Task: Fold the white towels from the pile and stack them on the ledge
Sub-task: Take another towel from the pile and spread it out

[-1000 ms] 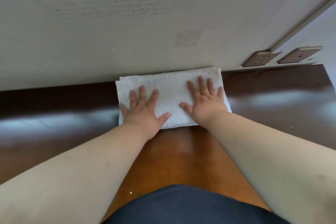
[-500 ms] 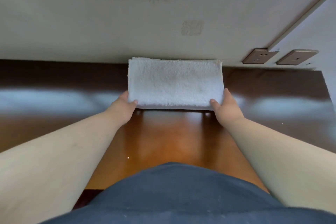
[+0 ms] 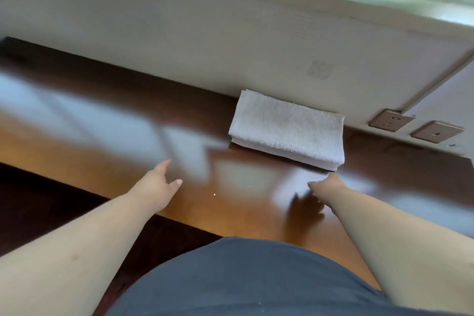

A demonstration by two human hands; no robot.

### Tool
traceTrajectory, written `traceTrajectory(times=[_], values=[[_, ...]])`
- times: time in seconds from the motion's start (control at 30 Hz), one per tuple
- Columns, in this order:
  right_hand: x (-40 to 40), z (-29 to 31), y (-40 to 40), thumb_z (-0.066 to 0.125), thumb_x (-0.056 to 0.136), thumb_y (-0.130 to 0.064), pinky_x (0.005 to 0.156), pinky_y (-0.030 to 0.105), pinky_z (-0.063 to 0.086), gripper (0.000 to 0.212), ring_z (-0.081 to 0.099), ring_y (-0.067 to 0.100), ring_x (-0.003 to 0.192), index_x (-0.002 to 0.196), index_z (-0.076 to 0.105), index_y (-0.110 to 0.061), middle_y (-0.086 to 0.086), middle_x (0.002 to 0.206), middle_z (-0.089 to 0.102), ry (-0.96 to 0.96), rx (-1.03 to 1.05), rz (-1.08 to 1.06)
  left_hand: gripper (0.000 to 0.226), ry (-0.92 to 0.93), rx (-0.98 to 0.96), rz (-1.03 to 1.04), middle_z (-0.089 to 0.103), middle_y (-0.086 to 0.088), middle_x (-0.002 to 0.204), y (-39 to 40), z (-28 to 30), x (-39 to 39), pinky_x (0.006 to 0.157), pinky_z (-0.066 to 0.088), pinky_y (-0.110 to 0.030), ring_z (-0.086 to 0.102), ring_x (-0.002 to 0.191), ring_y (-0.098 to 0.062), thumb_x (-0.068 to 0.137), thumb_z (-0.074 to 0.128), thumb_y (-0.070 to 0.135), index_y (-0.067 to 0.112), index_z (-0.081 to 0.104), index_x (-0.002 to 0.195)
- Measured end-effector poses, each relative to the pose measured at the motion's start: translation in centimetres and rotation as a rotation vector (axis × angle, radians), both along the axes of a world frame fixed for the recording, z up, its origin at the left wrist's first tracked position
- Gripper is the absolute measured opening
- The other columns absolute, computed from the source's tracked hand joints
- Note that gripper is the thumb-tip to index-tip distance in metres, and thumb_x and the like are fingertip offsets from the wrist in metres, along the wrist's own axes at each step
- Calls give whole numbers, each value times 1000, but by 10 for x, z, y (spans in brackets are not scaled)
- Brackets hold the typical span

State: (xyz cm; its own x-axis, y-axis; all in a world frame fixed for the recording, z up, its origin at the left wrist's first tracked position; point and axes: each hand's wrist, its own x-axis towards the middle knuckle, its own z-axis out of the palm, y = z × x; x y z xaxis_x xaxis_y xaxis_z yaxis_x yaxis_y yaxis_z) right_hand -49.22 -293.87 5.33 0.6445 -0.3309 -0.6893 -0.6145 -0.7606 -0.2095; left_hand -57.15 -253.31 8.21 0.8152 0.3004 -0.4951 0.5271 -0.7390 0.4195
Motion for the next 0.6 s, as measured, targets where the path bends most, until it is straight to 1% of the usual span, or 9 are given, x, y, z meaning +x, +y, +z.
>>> traceTrajectory(times=[0.07,0.1,0.13,0.17,0.23,0.27,0.4,0.5,0.6], values=[[-16,11,32,52,97,-39,92,37,53,75,67,32,100,153,18,-4,18,122,64,28,-20,75,69,-27,9,34,42,-3,152,43,14,-37,97,41,-34,47,133,-24,95,56,44,28,25,155],[-24,18,53,53,96,-42,85,33,54,72,69,29,94,153,24,-8,15,120,66,-7,-55,147,68,-55,11,58,42,-1,153,67,24,-56,93,42,-32,48,132,-24,95,55,46,29,26,154],[-30,27,79,53,95,-45,83,31,53,70,69,28,96,152,29,-13,13,125,65,-70,-100,251,66,-89,15,83,43,0,152,92,37,-74,89,43,-30,48,131,-23,95,55,47,31,28,153],[-35,38,109,53,95,-48,86,32,51,68,65,28,107,152,33,-17,11,134,59,-142,-128,370,65,-130,26,106,44,1,151,117,51,-93,88,44,-30,49,131,-22,95,55,48,33,30,152],[-46,63,185,53,93,-53,102,38,46,66,51,31,128,151,38,-23,8,146,50,-277,-80,580,62,-239,66,152,47,4,148,168,82,-133,96,43,-31,48,131,-19,94,57,48,33,35,150],[-53,77,229,54,93,-53,106,39,43,65,48,31,132,150,40,-24,6,148,49,-329,-31,661,61,-299,88,180,48,6,147,194,99,-153,99,40,-31,48,132,-17,94,57,47,33,37,149],[-84,138,407,59,90,-53,106,33,40,63,49,23,133,146,46,-28,-1,148,50,-500,163,875,56,-439,170,260,47,12,146,283,163,-227,99,36,-23,46,132,-10,93,56,51,40,40,145],[-113,183,524,60,88,-58,105,32,42,68,51,20,131,147,43,-29,-4,148,49,-569,286,1019,54,-471,260,321,47,11,144,341,198,-272,93,37,-21,52,121,-7,91,57,52,43,41,142],[-140,218,621,58,86,-63,103,32,43,74,47,17,135,150,39,-31,-9,152,43,-599,380,1151,59,-414,310,409,42,11,148,398,222,-306,103,41,-28,48,129,-9,90,58,53,41,39,144]])
